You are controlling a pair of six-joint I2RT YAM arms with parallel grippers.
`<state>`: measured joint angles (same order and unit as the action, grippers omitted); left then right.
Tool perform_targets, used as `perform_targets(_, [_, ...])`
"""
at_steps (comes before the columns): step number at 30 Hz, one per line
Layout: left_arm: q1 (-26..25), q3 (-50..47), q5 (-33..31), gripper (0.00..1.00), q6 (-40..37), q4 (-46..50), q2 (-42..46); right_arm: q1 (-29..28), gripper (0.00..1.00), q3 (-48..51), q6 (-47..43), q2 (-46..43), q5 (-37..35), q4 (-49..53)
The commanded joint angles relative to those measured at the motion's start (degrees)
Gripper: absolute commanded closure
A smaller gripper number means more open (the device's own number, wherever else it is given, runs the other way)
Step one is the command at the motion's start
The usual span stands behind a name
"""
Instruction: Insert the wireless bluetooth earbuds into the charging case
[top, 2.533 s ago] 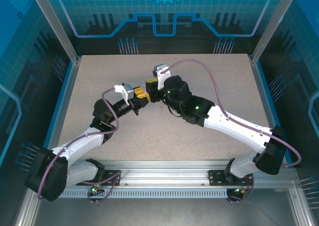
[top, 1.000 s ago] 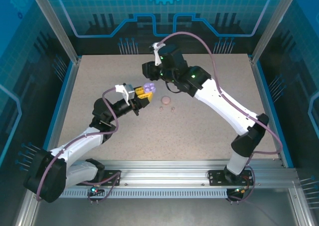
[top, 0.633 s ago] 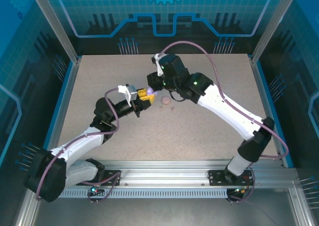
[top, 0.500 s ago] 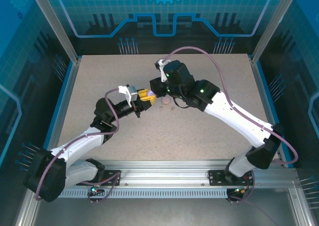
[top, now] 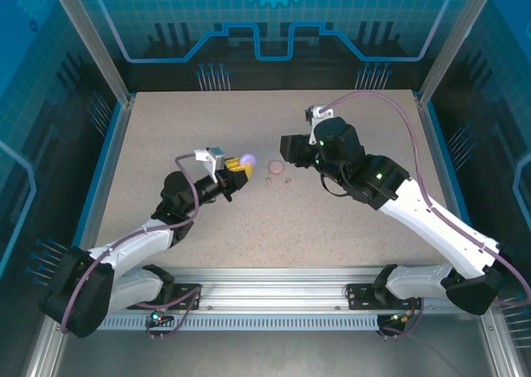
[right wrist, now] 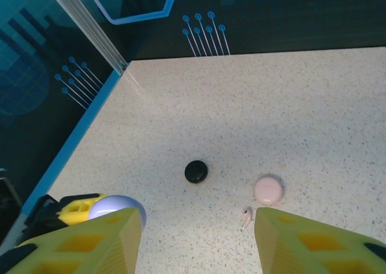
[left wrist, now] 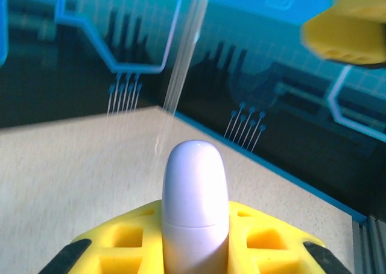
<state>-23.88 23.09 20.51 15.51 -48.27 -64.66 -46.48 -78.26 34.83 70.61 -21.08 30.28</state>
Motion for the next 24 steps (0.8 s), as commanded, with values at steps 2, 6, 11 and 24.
perform_targets(2, [0.36,-2.27,-4.38,1.0,10.82,8.73,0.26,0.19,0.45,7.03,4.34,0.48,-1.47,-1.43])
perform_targets(6, [0.32,-4.72,-3.84,1.0,14.88,14.08,-1.13,-0.05,0.43,12.16,7.24,1.51,-0.88,-3.75])
perform_targets(11, [0.32,-7.83,-3.27,0.99,16.95,15.63,-4.32,-0.84,0.4,13.66,8.61,4.58,-1.62,-3.97])
perform_targets(24, [0.5,-9.39,0.13,0.87,15.78,8.3,-18.6,-1.82,0.36,10.76,9.07,11.04,-3.66,-2.03])
